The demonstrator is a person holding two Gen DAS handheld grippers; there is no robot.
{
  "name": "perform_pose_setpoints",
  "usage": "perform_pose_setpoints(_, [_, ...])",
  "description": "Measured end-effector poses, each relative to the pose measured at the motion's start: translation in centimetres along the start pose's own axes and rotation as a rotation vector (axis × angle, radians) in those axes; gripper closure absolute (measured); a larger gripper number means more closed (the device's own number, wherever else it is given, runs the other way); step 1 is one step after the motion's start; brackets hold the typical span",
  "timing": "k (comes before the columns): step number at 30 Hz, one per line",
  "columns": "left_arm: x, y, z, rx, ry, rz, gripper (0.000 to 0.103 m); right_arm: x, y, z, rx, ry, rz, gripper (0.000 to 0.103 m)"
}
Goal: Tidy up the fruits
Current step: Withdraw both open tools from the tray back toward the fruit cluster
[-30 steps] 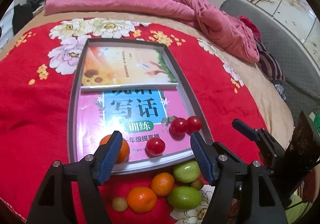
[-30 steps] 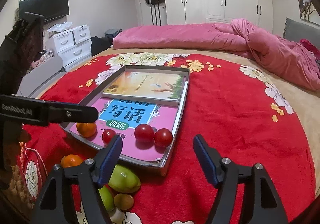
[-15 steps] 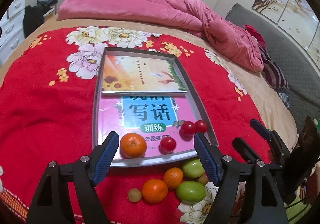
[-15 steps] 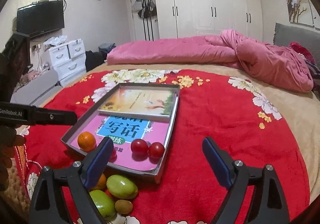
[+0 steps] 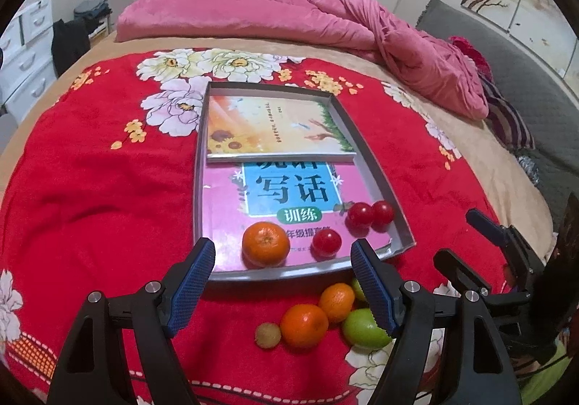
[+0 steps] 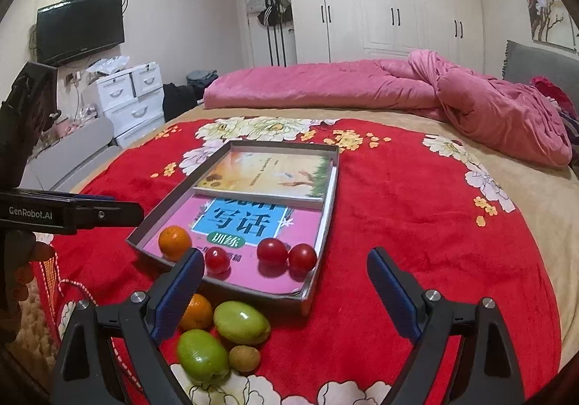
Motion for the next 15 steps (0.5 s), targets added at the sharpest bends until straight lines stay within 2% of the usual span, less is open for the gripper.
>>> perform_pose_setpoints(15, [-0.5,-1.3,-0.3,0.021,-0.003,0.022,0.024,1.9,-1.2,-0.6,0.034,0.022,-0.039,0.012])
Point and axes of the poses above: each gripper's, at about its wrist camera, not at the fingertips, and z roughly the way its jaws point, x to its left, y to its top, the point moved 10 cm from there along z, roughly the way its jaws point, and after that the axes turned 7 degrees about -y, right-handed, at the moved point
